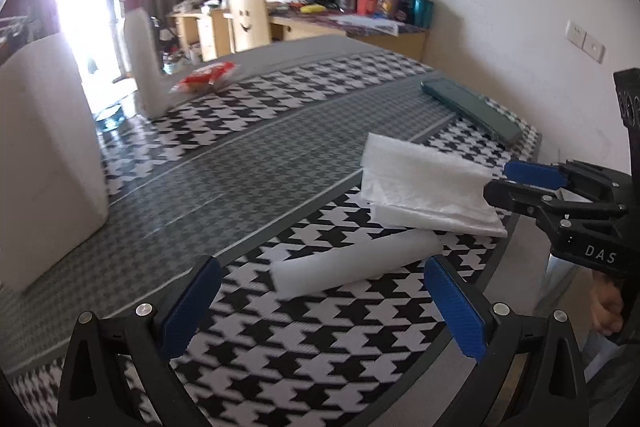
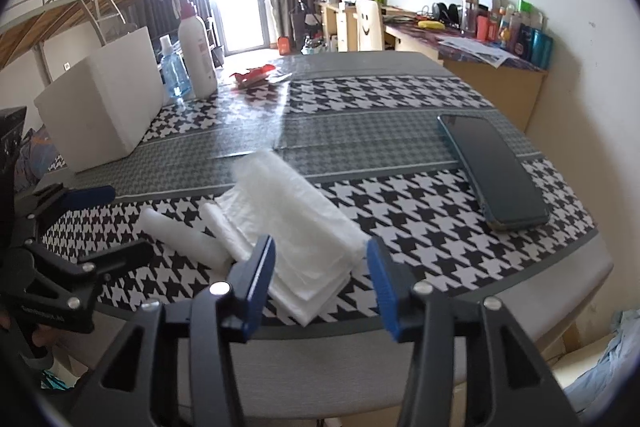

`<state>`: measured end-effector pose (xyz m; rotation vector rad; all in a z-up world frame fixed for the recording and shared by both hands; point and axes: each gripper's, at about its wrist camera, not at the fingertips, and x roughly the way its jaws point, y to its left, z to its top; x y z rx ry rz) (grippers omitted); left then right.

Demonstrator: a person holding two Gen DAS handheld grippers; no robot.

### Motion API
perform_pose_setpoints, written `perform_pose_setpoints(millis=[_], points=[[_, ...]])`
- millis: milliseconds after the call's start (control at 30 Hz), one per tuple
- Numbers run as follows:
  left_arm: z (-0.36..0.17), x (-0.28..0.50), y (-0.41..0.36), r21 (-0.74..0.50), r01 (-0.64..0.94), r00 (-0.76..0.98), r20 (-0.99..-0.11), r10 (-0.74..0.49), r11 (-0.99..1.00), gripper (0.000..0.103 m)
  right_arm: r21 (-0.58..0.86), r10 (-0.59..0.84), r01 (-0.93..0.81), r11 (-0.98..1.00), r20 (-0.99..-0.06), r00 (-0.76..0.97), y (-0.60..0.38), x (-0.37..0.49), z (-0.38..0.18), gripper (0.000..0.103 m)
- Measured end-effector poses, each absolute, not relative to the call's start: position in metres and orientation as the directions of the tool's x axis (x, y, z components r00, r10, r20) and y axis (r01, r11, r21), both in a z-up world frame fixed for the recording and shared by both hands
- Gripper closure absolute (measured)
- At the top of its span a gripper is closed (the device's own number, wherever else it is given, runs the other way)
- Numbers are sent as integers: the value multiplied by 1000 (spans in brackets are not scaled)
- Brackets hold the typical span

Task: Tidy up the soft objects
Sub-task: 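Grasp the white foam roll with the left tool while the right tool holds the tissue pack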

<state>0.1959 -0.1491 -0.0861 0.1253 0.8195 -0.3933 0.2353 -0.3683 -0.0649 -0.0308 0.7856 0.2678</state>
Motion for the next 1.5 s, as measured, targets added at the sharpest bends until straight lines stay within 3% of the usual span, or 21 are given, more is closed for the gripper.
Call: perform_pose_setpoints(millis=[533, 867, 967, 1033, 1100, 1500], points=[[-103, 205, -162, 2, 439, 551, -790, -268, 898, 21, 118, 240, -226, 967, -723, 648, -380, 243, -73, 50], [-97, 203, -155, 1, 460, 497, -829, -257, 888, 57, 114, 240, -230, 966, -718, 653, -375, 243, -69, 50], [-96, 200, -154, -2, 482, 481, -836, -266, 876, 75, 112, 239, -229, 967, -718, 653, -375, 243, -68, 50], [-95, 199, -153, 0, 485, 477, -838, -266, 874, 81, 113, 240, -230, 967, -718, 654, -375, 243, -67, 50], [-95, 198, -153, 7, 489, 477, -839, -261, 872, 95, 113, 241, -233, 966, -715, 656, -374, 243, -65, 50], [-87, 174, -147, -58, 538, 472, -806, -358, 841, 98, 99, 233, -233, 968, -704, 671, -375, 242, -60, 50]])
